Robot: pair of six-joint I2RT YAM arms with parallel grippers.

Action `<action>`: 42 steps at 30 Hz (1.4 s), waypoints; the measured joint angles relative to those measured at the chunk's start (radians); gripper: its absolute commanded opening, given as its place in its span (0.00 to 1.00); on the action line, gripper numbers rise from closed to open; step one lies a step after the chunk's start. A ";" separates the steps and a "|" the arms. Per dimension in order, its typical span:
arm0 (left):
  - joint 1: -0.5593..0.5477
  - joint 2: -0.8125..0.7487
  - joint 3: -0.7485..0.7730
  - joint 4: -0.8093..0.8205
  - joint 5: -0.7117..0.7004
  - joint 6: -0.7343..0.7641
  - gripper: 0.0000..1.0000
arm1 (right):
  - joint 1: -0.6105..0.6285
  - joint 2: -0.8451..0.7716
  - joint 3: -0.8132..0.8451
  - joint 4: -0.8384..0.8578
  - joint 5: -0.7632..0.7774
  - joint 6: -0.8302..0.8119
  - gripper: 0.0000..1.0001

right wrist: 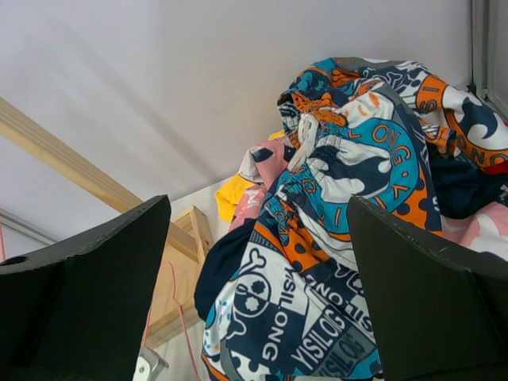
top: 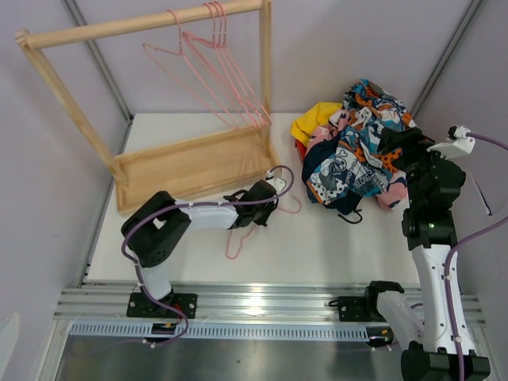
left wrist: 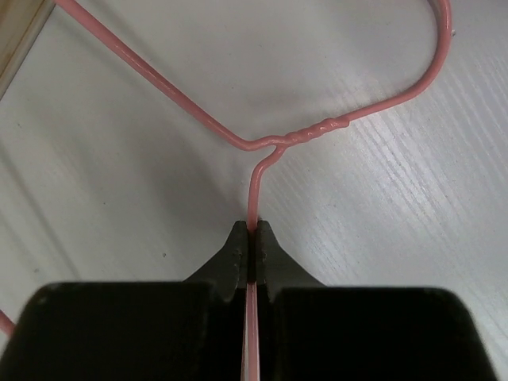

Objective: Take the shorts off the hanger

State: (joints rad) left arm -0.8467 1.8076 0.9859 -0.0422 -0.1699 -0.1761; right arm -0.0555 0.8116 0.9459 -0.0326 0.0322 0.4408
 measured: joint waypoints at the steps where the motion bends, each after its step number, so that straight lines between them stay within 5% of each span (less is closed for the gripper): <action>1: 0.000 -0.003 0.000 -0.006 0.000 -0.001 0.00 | 0.000 -0.004 0.000 -0.006 0.000 0.000 0.99; 6: -0.007 -0.131 -0.017 -0.152 0.023 -0.034 0.00 | 0.000 -0.021 0.000 -0.034 0.000 -0.001 0.99; 14: -0.019 -0.828 -0.003 -0.349 0.198 -0.127 0.00 | -0.001 -0.072 0.000 -0.074 0.000 -0.005 1.00; 19: -0.019 -1.044 0.111 -0.480 0.232 -0.180 0.00 | -0.001 -0.082 0.000 -0.076 -0.007 0.007 0.99; 31: 0.097 -0.984 0.367 -0.576 0.121 -0.237 0.00 | -0.001 -0.089 0.029 -0.120 -0.039 0.034 1.00; 36: 0.177 -0.959 0.206 -0.425 0.289 -0.294 0.00 | -0.001 -0.127 0.047 -0.135 -0.040 0.029 1.00; 42: 0.396 -0.834 0.097 -0.188 0.582 -0.447 0.00 | -0.001 -0.154 0.047 -0.135 -0.045 0.030 0.99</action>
State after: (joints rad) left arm -0.4507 0.9733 1.0824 -0.2298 0.4118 -0.6228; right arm -0.0566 0.6571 0.9932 -0.1673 -0.0132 0.4709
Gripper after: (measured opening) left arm 0.022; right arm 0.993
